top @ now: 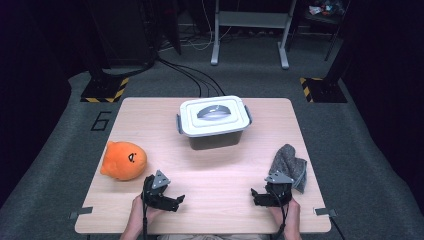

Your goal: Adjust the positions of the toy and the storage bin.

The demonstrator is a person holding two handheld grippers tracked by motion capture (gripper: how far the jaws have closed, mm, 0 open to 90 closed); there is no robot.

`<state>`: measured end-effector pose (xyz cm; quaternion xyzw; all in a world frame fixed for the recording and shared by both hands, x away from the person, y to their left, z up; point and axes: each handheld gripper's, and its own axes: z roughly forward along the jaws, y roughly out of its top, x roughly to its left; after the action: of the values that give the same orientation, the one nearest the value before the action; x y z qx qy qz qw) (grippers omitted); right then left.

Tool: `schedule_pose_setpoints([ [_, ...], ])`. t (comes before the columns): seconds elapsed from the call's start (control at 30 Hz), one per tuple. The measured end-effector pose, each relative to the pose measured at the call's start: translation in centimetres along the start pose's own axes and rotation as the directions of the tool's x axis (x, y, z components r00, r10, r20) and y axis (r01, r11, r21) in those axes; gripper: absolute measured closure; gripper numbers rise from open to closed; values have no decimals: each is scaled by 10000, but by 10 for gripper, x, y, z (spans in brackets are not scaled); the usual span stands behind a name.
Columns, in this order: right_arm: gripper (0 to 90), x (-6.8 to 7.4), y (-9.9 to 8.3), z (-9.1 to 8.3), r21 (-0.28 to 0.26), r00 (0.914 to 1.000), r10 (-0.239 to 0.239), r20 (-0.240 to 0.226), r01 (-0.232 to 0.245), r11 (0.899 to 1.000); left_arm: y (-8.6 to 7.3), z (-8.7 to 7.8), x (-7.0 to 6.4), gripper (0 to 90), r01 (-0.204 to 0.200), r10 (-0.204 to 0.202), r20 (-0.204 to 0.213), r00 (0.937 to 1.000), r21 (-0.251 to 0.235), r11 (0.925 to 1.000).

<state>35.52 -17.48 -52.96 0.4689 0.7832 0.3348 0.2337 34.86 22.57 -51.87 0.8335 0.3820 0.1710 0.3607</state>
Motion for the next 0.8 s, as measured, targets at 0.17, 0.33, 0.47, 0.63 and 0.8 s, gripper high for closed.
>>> schedule_pose_setpoints([
  [0.17,36,-4,6,-5,-141,9995,44,-306,-48,9999,-1,7,2,0,39,-39,-18,10000,80,10000],
  [0.33,39,-12,25,-12,-388,9990,168,-404,-184,9991,-2,13,4,0,44,-46,75,10000,173,9998],
  [0.47,37,-24,44,-13,-559,9978,310,-592,-343,9978,-2,15,3,0,6,-6,22,10000,279,9996],
  [0.63,37,-37,64,-9,-704,9950,551,-833,-610,9957,-1,17,3,0,-15,18,-108,9999,275,9996],
  [0.8,47,-49,85,-3,-898,9913,765,-1073,-863,9922,-1,17,3,0,-23,24,-44,10000,326,9995],
])
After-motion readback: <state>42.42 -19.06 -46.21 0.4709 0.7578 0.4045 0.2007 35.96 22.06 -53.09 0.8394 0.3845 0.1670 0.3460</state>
